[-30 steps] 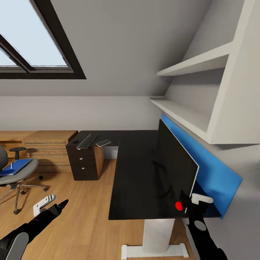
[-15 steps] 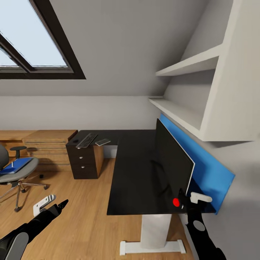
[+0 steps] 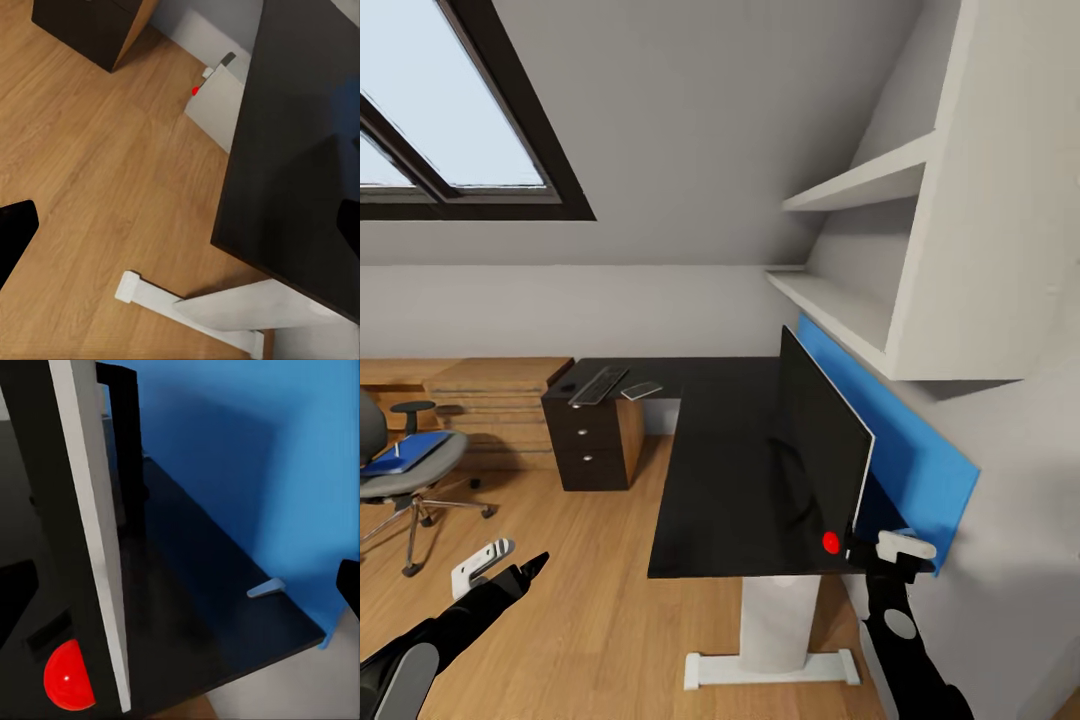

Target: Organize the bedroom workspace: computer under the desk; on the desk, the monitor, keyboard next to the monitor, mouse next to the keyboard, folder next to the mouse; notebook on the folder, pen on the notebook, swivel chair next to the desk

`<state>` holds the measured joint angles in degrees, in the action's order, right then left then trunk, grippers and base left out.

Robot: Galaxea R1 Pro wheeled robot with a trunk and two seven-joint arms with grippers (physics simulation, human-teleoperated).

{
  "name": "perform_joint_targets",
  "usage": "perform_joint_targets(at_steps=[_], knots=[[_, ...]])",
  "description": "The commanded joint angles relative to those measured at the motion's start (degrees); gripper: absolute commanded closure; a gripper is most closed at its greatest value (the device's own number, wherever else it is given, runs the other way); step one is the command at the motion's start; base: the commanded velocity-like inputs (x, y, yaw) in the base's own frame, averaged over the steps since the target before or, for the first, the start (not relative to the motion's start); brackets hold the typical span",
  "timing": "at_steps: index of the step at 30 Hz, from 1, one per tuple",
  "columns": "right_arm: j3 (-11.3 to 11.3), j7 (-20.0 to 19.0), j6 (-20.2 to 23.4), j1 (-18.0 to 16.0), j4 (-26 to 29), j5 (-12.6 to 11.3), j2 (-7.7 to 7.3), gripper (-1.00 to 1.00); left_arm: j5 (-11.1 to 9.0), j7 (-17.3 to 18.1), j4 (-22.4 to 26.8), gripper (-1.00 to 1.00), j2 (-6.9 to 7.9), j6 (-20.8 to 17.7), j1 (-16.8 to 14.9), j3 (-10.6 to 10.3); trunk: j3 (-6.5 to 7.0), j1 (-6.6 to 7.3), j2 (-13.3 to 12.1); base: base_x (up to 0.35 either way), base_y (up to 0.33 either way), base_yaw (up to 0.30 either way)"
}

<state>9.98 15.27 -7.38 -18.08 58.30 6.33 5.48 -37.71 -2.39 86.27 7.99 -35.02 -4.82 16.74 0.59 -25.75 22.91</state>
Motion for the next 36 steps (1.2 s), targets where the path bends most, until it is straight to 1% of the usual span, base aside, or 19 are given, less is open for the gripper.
perform_joint_targets(at_steps=[1,5,6,7,9,15,26,33,35,36], knots=[[0.1,0.1,-0.1,0.0,0.0,0.6,0.13,-1.0,-0.5,-0.3,0.0,-1.0,0.0,-0.3,0.0,0.0,-0.02,-0.03,0.0,-0.027,-0.016,0.0],[0.1,0.1,-0.8,0.0,0.0,0.6,0.21,-1.0,-0.5,-0.3,0.0,-1.0,0.0,-0.3,0.0,0.0,-0.02,-0.03,0.0,-0.013,-0.007,0.0],[-2.1,0.1,-1.6,0.0,0.0,0.6,0.19,-1.0,-0.5,-0.3,0.0,-1.0,0.0,-0.3,0.0,0.0,-0.02,-0.03,0.0,0.0,0.0,0.0],[-2.7,0.1,-1.7,0.0,0.0,0.6,0.16,-1.0,-0.5,-0.3,0.0,-1.0,0.0,-0.3,0.0,0.0,-0.02,-0.03,0.0,0.0,0.0,0.0],[-3.4,0.1,-1.9,0.0,0.0,0.6,0.15,-1.0,-0.5,-0.3,0.0,-1.0,0.0,-0.3,0.0,0.0,-0.02,-0.03,0.0,-0.002,0.0,0.0],[-3.5,0.2,-2.1,0.0,0.0,0.6,0.14,-1.0,-0.5,-0.3,0.0,-1.0,0.0,-0.3,0.0,0.0,-0.02,-0.03,0.0,-0.143,0.0,0.0],[-3.6,0.0,-2.1,0.1,-0.1,0.6,0.14,-1.0,-0.6,-0.3,-0.2,-1.0,-0.05,-0.3,0.0,0.0,-0.02,-0.03,0.0,-0.315,0.0,0.0],[-3.9,-0.1,-2.1,0.1,-0.2,0.8,0.14,-1.0,-0.6,-0.4,-2.1,-1.0,-0.03,-0.3,0.0,0.0,-0.02,-0.03,0.0,-0.334,0.0,0.0],[-4.2,-0.1,-2.0,0.1,-0.3,0.9,0.14,-1.0,-0.6,-0.4,-2.8,-1.0,-0.02,-0.2,0.0,0.0,-0.02,-0.03,0.0,-0.336,0.0,0.0],[-4.6,-0.1,-2.0,0.1,-0.3,0.9,0.14,-1.0,-0.6,-0.5,-4.0,-1.0,-0.01,-0.2,0.0,0.0,-0.02,-0.03,0.0,-0.336,0.0,0.0]])
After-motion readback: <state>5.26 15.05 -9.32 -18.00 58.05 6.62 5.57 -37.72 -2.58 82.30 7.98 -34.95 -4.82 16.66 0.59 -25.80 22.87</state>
